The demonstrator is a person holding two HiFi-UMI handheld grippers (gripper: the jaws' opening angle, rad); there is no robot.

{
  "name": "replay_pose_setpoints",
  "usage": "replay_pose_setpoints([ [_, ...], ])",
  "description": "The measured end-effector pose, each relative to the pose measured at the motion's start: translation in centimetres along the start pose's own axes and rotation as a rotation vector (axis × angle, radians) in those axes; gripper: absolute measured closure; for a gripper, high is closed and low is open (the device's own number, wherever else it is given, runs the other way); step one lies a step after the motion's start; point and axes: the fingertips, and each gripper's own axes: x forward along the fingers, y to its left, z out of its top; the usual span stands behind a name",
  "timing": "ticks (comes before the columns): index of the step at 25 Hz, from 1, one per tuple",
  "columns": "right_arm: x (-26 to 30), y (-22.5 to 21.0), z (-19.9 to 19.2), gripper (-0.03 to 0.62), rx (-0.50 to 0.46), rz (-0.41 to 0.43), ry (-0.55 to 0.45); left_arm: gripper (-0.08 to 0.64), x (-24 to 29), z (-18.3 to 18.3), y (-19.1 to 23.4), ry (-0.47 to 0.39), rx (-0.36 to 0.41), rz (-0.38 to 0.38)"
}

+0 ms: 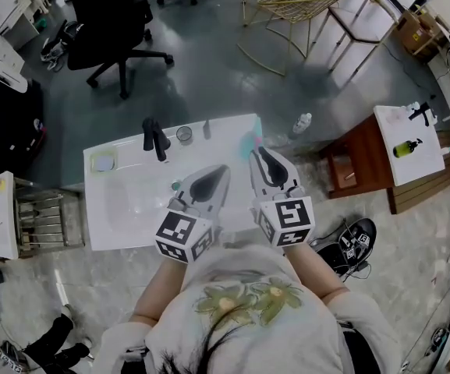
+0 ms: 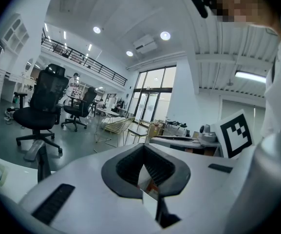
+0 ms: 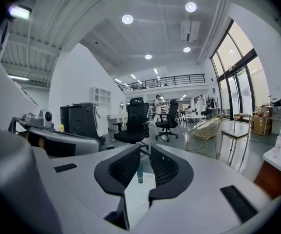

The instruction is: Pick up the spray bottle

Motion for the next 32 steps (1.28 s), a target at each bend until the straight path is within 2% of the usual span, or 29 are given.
replay_pose_setpoints([
  [4, 0.9, -0.7, -0.4, 0.510, 0.008, 0.001, 0.015, 0.552, 1.0, 0.0, 0.3, 0.007, 0.005, -0.003],
  [14, 3.1, -2.1, -2.0, 0.453, 0.021, -0.010, 0.065, 0.552, 2.6, -0.2, 1.2, 0.025, 0.003, -0.002],
  [32, 6.6, -5.2, -5.8, 0.427, 0.053, -0.056, 0.183, 0.552, 4.8, -1.1, 2.7, 0.077, -0.021, 0.002],
])
